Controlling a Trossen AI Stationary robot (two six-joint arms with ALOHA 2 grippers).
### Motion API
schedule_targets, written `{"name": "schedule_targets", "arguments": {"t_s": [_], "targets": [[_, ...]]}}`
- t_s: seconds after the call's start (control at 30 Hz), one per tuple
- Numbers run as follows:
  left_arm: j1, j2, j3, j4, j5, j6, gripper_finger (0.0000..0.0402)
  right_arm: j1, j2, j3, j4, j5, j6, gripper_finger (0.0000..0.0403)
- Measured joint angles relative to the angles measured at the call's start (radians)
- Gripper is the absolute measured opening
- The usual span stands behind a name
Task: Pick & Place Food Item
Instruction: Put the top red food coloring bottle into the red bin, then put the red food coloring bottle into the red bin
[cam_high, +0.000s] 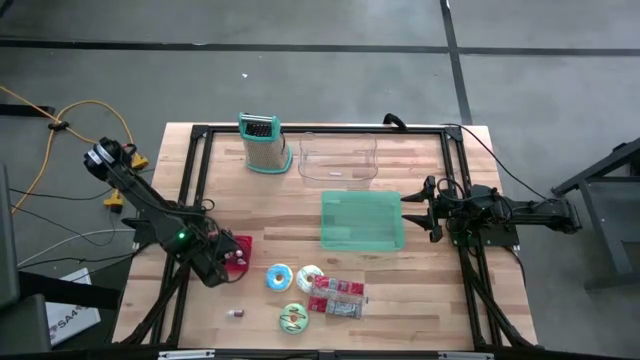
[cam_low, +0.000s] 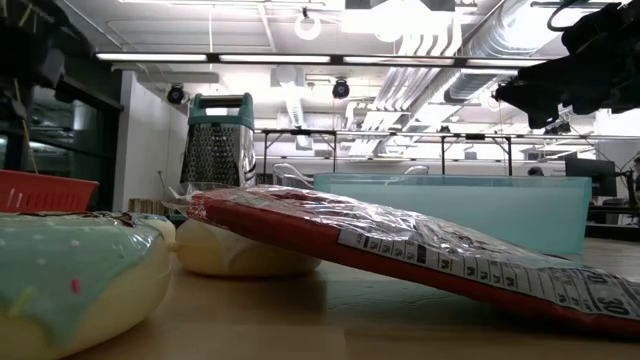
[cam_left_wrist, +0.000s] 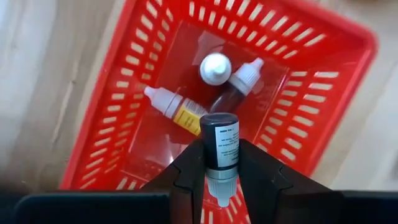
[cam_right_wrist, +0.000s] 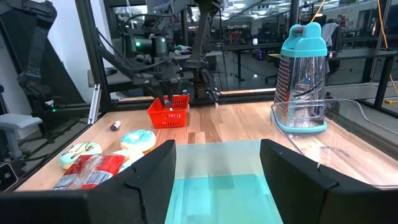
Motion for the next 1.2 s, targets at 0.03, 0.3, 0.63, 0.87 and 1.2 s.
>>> {"name": "schedule_targets", "arguments": {"t_s": [0.03, 0.3, 0.63, 0.87, 1.2], "targets": [[0.000, -0.005, -0.015, 0.015, 0.005, -0.001, 0.0074, 0.000, 0.000, 0.000, 0.000, 0.000, 0.000, 0.0223], [0.000, -0.018, -0.069, 0.079, 0.020, -0.003, 0.0074, 0.000, 0.000, 0.000, 0.000, 0.000, 0.000, 0.0223], [0.000, -0.018, -0.069, 0.079, 0.036, -0.003, 0.0093, 0.000, 0.000, 0.000, 0.000, 0.000, 0.000, 0.0223], [0.000, -0.018, -0.069, 0.080, 0.036, 0.000, 0.0123, 0.000, 0.000, 0.000, 0.000, 0.000, 0.000, 0.0223], [0.000, -0.039, -0.068, 0.080, 0.046, 0.009, 0.0125, 0.000, 0.000, 0.000, 0.000, 0.000, 0.000, 0.0223]]}}
